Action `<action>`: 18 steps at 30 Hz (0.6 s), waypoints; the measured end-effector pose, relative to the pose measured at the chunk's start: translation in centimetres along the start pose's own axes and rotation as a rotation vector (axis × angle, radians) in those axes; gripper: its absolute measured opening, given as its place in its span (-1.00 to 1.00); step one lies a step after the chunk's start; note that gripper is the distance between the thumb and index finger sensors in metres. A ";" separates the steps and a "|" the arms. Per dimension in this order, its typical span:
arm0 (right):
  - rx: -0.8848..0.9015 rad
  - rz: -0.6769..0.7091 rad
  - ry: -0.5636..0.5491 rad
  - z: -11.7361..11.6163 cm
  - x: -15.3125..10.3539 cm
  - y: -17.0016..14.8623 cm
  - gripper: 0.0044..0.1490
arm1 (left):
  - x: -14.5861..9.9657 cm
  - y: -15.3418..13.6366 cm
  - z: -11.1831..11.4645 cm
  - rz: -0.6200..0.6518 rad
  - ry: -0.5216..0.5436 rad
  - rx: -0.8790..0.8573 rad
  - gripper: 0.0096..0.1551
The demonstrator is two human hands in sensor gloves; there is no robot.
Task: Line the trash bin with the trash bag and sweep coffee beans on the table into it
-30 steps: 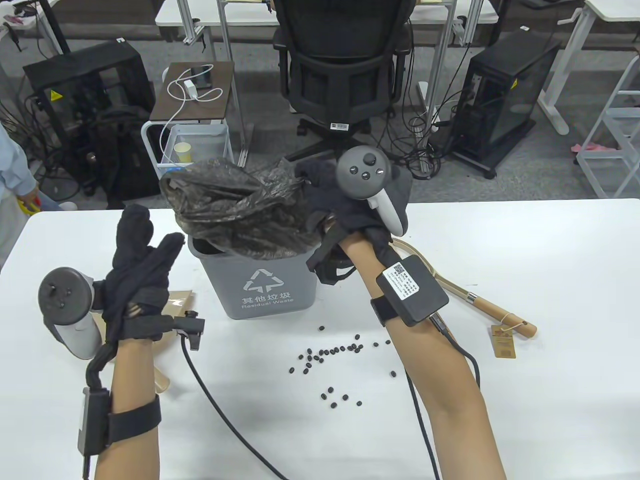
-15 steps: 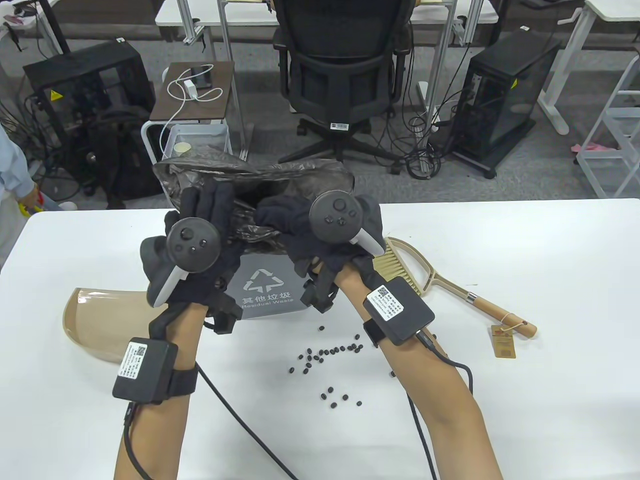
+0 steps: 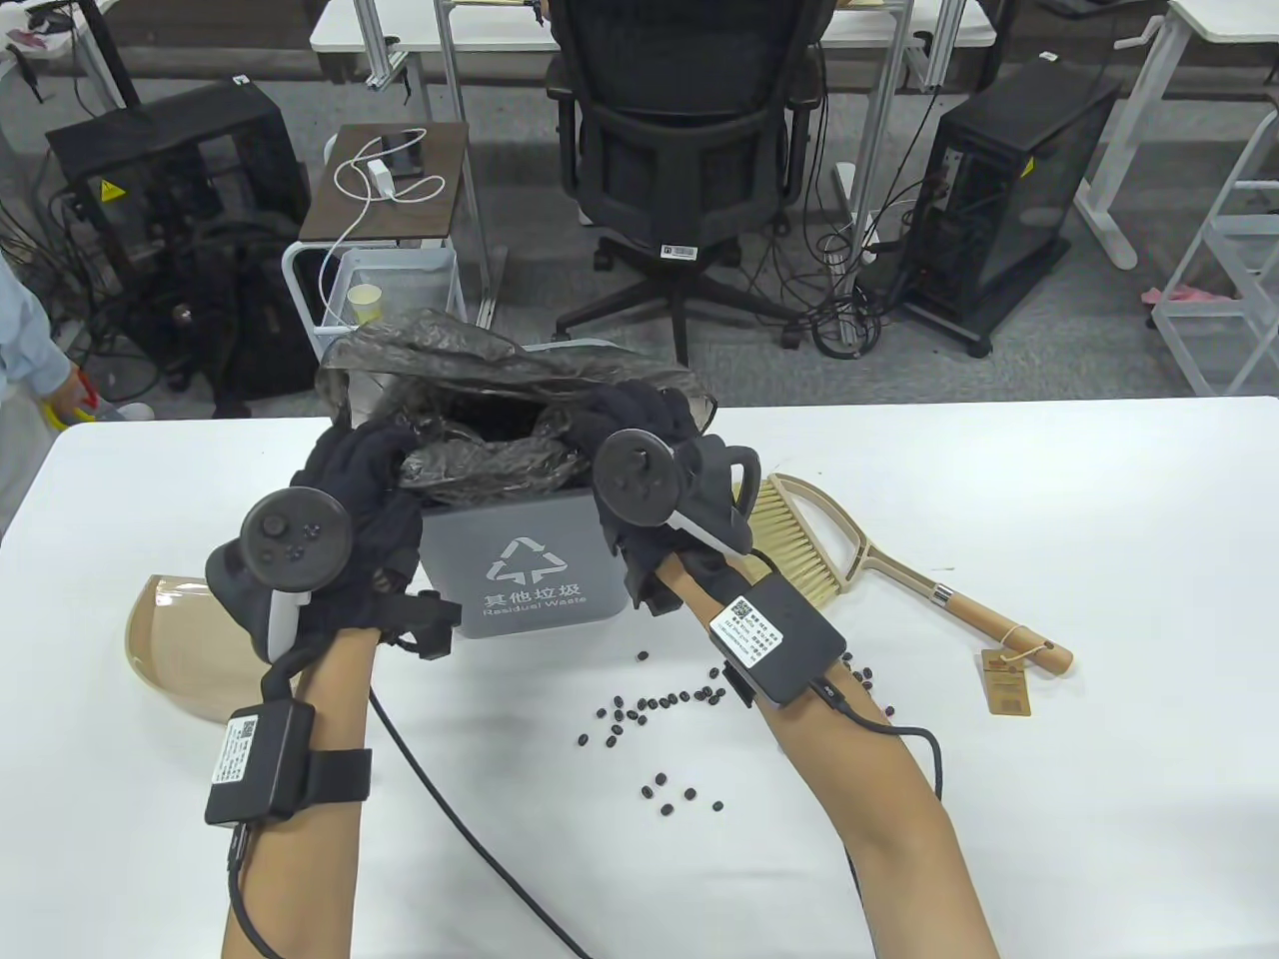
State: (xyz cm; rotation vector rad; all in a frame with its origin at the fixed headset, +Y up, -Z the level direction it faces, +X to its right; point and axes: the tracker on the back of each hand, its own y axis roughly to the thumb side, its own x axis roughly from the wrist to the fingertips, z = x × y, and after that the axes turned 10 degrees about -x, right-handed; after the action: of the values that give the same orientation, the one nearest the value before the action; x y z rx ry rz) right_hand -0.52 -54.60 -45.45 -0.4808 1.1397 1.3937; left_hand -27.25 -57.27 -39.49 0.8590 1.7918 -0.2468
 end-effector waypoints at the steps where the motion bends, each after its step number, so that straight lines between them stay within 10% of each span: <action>1: 0.015 -0.016 -0.024 -0.1 0.0 0.0 -0.52 | -0.4 -0.3 0.0 0.006 -0.009 0.008 -0.57; 11: -0.210 0.110 0.012 -1.9 -1.4 -3.1 -0.50 | -4.0 -4.5 0.5 0.001 -0.026 0.134 -0.57; 18: -0.055 0.114 0.026 -1.6 -2.1 -5.0 -0.49 | -4.6 -5.8 1.8 -0.054 -0.070 0.162 -0.58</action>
State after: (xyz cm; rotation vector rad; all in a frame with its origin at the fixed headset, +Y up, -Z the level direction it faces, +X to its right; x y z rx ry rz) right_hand 3.93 -57.92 -46.10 -0.4804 1.1672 1.5249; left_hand -29.00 -64.42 -37.54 0.9050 1.7483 -0.4565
